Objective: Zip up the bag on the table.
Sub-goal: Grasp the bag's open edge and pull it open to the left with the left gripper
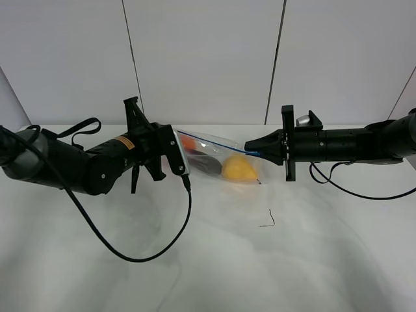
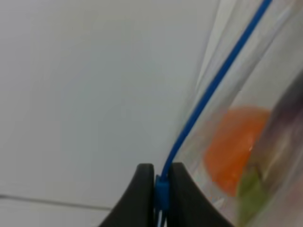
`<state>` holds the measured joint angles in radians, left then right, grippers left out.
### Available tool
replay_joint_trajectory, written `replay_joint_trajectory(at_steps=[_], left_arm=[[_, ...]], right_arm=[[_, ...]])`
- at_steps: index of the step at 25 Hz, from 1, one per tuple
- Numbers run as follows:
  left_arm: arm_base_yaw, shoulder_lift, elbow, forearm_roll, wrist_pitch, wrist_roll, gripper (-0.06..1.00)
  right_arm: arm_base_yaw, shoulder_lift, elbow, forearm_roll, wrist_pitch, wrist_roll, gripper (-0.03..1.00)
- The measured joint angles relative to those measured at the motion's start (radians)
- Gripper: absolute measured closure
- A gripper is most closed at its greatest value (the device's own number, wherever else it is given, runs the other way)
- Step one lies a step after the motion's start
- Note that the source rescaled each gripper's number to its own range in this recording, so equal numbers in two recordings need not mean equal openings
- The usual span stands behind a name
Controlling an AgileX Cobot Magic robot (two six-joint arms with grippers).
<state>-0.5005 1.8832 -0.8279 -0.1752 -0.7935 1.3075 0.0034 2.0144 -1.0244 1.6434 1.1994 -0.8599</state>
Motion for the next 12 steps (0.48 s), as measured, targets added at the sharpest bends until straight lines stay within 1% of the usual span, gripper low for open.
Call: replay_joint_trajectory(at_steps=[12], left_arm=[[0.157,0.0,0.001,0.011,0.0,0.001,0.94]], right_arm=[[0.0,0.0,0.0,0.001,0.0,0.0,0.97]])
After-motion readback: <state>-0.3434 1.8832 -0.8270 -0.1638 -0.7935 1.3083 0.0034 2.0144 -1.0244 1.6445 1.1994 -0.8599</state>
